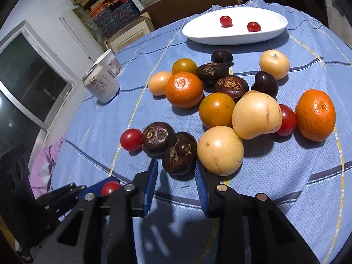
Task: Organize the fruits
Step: 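Grasp a red tomato with the left tool while the right tool grasps a dark purple fruit, then carry the tomato and dark fruit onto the white plate and release both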
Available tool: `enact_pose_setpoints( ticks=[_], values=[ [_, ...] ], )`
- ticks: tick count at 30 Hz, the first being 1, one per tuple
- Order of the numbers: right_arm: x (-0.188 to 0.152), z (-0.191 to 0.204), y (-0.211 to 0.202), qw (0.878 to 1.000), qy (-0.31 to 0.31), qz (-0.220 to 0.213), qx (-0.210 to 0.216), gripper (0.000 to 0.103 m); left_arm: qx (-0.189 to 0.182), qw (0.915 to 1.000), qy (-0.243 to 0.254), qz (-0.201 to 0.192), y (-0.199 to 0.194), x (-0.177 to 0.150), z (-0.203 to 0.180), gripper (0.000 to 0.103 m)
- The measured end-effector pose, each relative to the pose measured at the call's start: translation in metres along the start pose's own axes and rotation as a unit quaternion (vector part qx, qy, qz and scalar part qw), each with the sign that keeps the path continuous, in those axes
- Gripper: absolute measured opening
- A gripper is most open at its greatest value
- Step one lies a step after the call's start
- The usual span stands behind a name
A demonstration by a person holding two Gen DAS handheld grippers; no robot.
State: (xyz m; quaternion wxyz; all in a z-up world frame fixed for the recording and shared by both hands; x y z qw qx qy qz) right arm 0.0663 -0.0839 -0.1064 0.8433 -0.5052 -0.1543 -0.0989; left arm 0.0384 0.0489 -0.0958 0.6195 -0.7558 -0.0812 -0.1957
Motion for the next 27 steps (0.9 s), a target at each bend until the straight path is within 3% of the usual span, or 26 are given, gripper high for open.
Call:
enact_pose_setpoints(
  ticks=[5, 11, 14, 16, 17, 22, 27],
  values=[
    [0.000, -0.004, 0.000, 1.000, 0.022, 0.000, 0.022, 0.028, -0.002, 1.0000, -0.002, 0.000, 0.001, -0.001, 0.000, 0.028],
    [-0.003, 0.006, -0.016, 0.999, -0.025, -0.015, 0.022, 0.022, 0.000, 1.0000, -0.006, 0.000, -0.001, -0.001, 0.004, 0.028],
    [-0.005, 0.004, -0.010, 0.999, -0.032, 0.021, 0.020, 0.022, 0.003, 1.0000, -0.006, 0.002, 0.001, 0.000, 0.005, 0.028],
    [-0.006, 0.001, -0.007, 0.999, -0.021, 0.029, 0.015, 0.027, 0.003, 1.0000, -0.006, 0.001, 0.001, 0.002, 0.004, 0.028],
    [-0.005, 0.000, -0.006, 0.999, -0.018, 0.025, 0.011, 0.035, 0.002, 1.0000, -0.007, 0.001, 0.001, 0.002, 0.004, 0.028],
    [0.000, 0.001, 0.000, 1.000, 0.003, 0.018, 0.024, 0.037, 0.001, 1.0000, -0.005, 0.002, 0.002, 0.003, 0.003, 0.028],
    [0.003, 0.000, 0.001, 1.000, 0.000, 0.007, 0.022, 0.023, -0.005, 1.0000, -0.007, 0.003, 0.001, 0.003, 0.004, 0.028]
  ],
)
Point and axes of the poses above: each gripper's, at about its wrist camera, not at the fingertips, and y roughly the way its jaws point, z to its left, x to its top, the point moved 7 cm from there along y, roughly the way its jaws point, and after that the axes turned 9 degrees about z, right-handed, at the moved point
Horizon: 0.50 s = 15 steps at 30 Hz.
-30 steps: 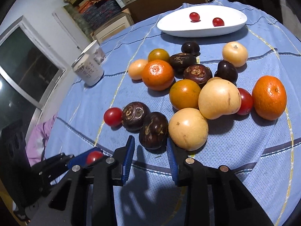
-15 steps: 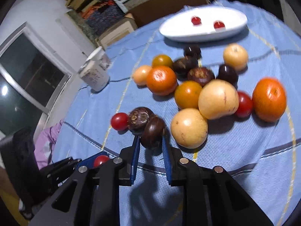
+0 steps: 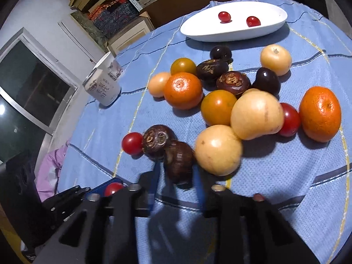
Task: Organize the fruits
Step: 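Carry the tomato and dark fruit onto the white plate and release both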
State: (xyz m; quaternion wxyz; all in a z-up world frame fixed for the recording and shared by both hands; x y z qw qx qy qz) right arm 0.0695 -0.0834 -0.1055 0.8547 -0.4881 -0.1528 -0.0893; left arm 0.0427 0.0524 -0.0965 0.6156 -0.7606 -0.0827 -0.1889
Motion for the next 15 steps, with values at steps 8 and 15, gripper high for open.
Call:
enact_pose_setpoints(
  ticks=[8, 15],
  values=[
    [0.001, 0.017, -0.034, 0.998, -0.054, -0.023, 0.029, 0.023, -0.005, 0.9999, 0.009, -0.007, -0.011, 0.005, -0.003, 0.028],
    [0.052, 0.004, -0.106, 0.989, -0.097, -0.113, 0.001, 0.023, -0.016, 0.9981, 0.047, -0.038, -0.040, 0.061, -0.030, 0.028]
  ],
)
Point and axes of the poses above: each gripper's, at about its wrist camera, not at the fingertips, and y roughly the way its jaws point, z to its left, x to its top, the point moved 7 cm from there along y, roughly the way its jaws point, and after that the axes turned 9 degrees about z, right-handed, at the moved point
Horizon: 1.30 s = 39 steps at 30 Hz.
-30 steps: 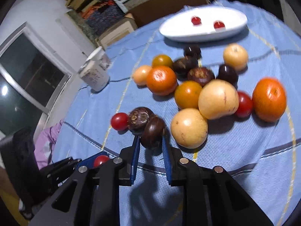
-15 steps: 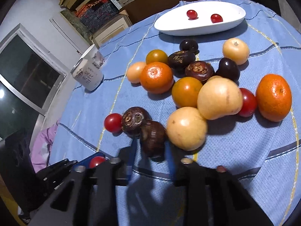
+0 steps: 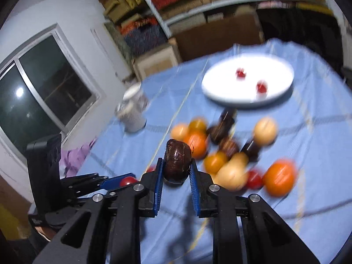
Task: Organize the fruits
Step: 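Carry the tomato and dark fruit onto the white plate and release both, then grasp a red tomato with the left tool while the right tool grasps an orange tangerine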
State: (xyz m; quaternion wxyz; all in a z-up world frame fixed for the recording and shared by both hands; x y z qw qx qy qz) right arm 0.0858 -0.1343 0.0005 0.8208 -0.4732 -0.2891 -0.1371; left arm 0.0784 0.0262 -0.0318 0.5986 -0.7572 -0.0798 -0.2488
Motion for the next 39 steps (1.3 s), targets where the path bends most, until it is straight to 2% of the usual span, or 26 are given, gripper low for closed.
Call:
enact_pose_setpoints(
  ticks=[4, 11, 18, 20, 21, 22, 24, 25, 29, 30, 32, 35, 38, 39],
  values=[
    [0.040, -0.037, -0.001, 0.999, 0.003, -0.014, -0.033, 0.023, 0.010, 0.9995, 0.019, -0.023, 0.008, 0.067, -0.016, 0.028],
    [0.092, -0.112, 0.041, 0.995, 0.031, 0.002, -0.091, 0.023, 0.018, 0.9997, 0.001, -0.017, 0.069, 0.175, -0.017, 0.028],
    [0.113, -0.160, 0.099, 0.990, 0.034, 0.041, -0.130, 0.023, 0.052, 0.9985, -0.009, 0.018, 0.140, 0.223, -0.006, 0.028],
    [0.117, -0.167, 0.112, 0.989, 0.032, 0.054, -0.133, 0.024, 0.040, 0.9986, -0.027, 0.023, 0.150, 0.227, -0.002, 0.029],
    [0.118, -0.171, 0.115, 0.988, 0.033, 0.053, -0.141, 0.026, 0.034, 0.9985, -0.036, 0.023, 0.153, 0.229, -0.001, 0.041],
    [0.118, -0.171, 0.115, 0.987, 0.035, 0.049, -0.147, 0.028, 0.028, 0.9981, -0.052, 0.018, 0.152, 0.231, 0.002, 0.063],
    [0.117, -0.173, 0.106, 0.987, 0.041, 0.032, -0.151, 0.037, 0.032, 0.9969, -0.071, -0.015, 0.140, 0.233, 0.006, 0.076],
    [0.116, -0.172, 0.101, 0.988, 0.041, 0.025, -0.150, 0.040, 0.033, 0.9965, -0.071, -0.029, 0.133, 0.232, 0.006, 0.077],
    [0.106, -0.164, 0.073, 0.989, 0.046, 0.006, -0.142, 0.047, 0.030, 0.9976, -0.057, -0.023, 0.114, 0.217, 0.000, 0.077],
    [0.101, -0.161, 0.065, 0.989, 0.050, 0.001, -0.138, 0.057, 0.031, 0.9980, -0.053, -0.018, 0.108, 0.209, -0.001, 0.078],
    [0.088, -0.154, 0.044, 0.989, 0.051, -0.015, -0.137, 0.068, 0.030, 0.9987, -0.040, -0.013, 0.098, 0.195, -0.005, 0.081],
    [0.069, -0.140, 0.019, 0.990, 0.034, -0.026, -0.137, 0.070, 0.053, 0.9981, -0.023, -0.022, 0.079, 0.167, -0.007, 0.086],
    [0.042, -0.130, -0.001, 0.989, 0.034, -0.035, -0.142, 0.084, 0.065, 0.9976, -0.003, -0.023, 0.061, 0.132, -0.010, 0.087],
    [0.034, -0.126, -0.005, 0.989, 0.031, -0.036, -0.142, 0.085, 0.072, 0.9971, 0.004, -0.024, 0.056, 0.119, -0.010, 0.087]
  ],
)
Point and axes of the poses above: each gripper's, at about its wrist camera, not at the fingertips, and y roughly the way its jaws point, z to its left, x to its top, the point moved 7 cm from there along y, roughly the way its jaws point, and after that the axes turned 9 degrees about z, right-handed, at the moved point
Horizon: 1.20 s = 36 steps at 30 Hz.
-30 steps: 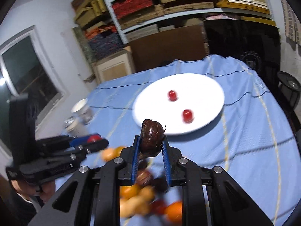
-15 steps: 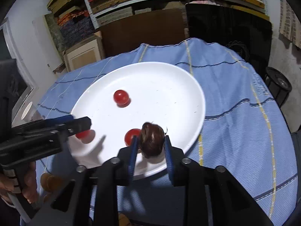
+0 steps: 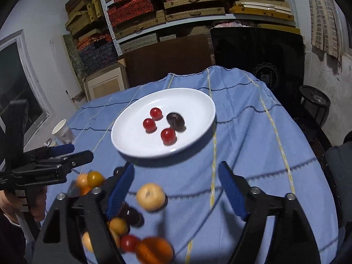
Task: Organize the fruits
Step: 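Grasp a red tomato with the left tool while the right tool grasps an orange tangerine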
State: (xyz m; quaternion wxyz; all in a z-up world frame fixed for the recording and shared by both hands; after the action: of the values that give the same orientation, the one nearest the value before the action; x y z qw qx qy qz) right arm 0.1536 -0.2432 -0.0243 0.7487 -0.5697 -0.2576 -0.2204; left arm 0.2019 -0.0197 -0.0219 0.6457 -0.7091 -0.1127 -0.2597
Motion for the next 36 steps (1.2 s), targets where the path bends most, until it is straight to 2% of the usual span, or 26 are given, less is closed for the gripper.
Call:
enact_pose_setpoints(
  ticks=[4, 12, 21, 23, 25, 27, 30, 33, 35, 36],
  values=[
    [-0.035, 0.008, -0.008, 1.000, -0.002, 0.015, -0.001, 0.085, 0.018, 0.9998, 0.009, -0.002, -0.018, -0.044, 0.005, 0.088],
    [-0.086, 0.025, -0.019, 0.999, 0.000, 0.039, 0.026, 0.085, 0.021, 0.9996, -0.012, 0.012, -0.038, -0.118, 0.028, 0.089],
    [-0.111, 0.032, -0.030, 0.998, -0.004, 0.053, 0.039, 0.086, 0.042, 0.9982, -0.007, 0.043, -0.026, -0.156, 0.051, 0.089],
    [-0.115, 0.035, -0.032, 0.998, -0.007, 0.054, 0.043, 0.086, 0.040, 0.9981, -0.007, 0.047, -0.022, -0.158, 0.054, 0.084],
    [-0.118, 0.041, -0.034, 0.997, -0.015, 0.056, 0.048, 0.086, 0.033, 0.9981, -0.003, 0.053, -0.017, -0.158, 0.054, 0.070],
    [-0.120, 0.050, -0.036, 0.996, -0.026, 0.057, 0.056, 0.086, 0.026, 0.9979, -0.003, 0.059, -0.011, -0.157, 0.054, 0.063],
    [-0.121, 0.061, -0.039, 0.995, -0.043, 0.057, 0.066, 0.086, 0.029, 0.9980, 0.005, 0.056, -0.005, -0.152, 0.054, 0.060],
    [-0.121, 0.064, -0.038, 0.995, -0.048, 0.058, 0.058, 0.086, 0.022, 0.9984, 0.014, 0.051, -0.001, -0.144, 0.052, 0.053],
    [-0.120, 0.061, -0.035, 0.996, -0.047, 0.060, 0.042, 0.086, 0.018, 0.9986, 0.015, 0.047, 0.001, -0.140, 0.050, 0.044],
    [-0.119, 0.058, -0.033, 0.997, -0.043, 0.061, 0.034, 0.086, 0.010, 0.9989, 0.017, 0.044, 0.001, -0.138, 0.048, 0.030]
  ],
)
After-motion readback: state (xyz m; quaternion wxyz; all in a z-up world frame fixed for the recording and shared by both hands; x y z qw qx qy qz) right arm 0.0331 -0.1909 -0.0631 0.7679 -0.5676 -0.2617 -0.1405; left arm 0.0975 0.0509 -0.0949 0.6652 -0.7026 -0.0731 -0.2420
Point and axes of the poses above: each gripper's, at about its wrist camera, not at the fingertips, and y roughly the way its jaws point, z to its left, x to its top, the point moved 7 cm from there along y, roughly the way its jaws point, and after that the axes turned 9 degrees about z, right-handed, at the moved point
